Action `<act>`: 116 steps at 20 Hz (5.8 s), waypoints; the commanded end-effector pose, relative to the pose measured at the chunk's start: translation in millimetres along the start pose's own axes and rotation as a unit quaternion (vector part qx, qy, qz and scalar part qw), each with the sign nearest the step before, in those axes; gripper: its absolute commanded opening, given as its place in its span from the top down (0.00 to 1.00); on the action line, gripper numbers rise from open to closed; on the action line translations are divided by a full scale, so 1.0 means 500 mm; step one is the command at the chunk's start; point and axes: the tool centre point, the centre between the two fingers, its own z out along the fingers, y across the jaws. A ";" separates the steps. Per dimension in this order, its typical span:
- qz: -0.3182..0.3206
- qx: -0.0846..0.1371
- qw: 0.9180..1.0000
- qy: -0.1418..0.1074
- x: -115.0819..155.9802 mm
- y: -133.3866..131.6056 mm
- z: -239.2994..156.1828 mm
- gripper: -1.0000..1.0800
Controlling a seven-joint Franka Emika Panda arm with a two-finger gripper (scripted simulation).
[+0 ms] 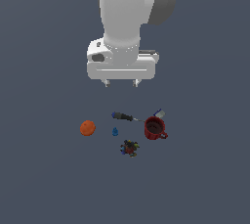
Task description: Pick up a designated object from a clutter of objects.
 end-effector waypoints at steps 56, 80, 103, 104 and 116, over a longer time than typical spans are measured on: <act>-0.362 0.002 0.932 0.009 0.085 0.032 0.223 0.04; -0.596 -0.001 0.803 0.021 0.112 0.060 0.386 0.04; -0.621 -0.001 0.784 0.023 0.114 0.061 0.486 0.04; -0.621 -0.001 0.783 0.023 0.115 0.060 0.492 0.04; -0.621 -0.001 0.783 0.023 0.117 0.060 0.505 1.00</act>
